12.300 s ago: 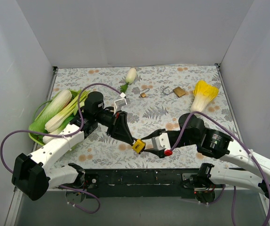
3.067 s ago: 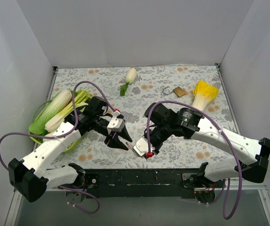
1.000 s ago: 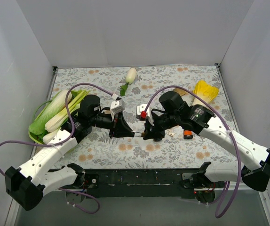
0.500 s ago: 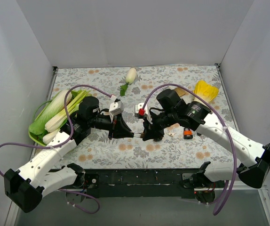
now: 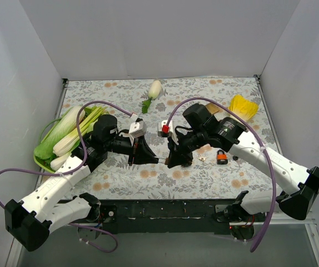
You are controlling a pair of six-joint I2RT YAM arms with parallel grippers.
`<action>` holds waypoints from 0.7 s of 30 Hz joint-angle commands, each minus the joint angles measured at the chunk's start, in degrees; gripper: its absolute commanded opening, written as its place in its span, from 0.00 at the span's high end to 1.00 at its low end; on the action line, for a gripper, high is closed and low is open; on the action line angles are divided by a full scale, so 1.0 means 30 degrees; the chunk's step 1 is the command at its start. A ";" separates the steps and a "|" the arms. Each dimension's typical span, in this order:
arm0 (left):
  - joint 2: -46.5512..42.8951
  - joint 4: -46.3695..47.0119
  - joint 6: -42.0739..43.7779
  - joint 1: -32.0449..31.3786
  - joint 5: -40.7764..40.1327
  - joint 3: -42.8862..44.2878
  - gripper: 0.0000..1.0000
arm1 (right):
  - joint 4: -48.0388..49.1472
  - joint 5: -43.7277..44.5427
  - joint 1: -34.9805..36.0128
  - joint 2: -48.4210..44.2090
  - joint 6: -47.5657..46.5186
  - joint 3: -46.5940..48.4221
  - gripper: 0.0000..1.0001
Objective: Lock with the key
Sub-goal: Lock the lock.
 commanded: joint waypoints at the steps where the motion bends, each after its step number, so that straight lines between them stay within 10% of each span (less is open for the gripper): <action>1: -0.0058 0.2561 0.0626 -0.0547 -0.0968 -0.0093 1.00 | 0.2993 -0.3584 0.0673 0.0434 0.0650 0.1200 0.99; 21: 0.0118 0.6163 -0.2972 -0.2247 -0.1289 -0.1322 1.00 | 0.5952 -0.3966 0.0644 0.1430 0.2641 0.1407 0.99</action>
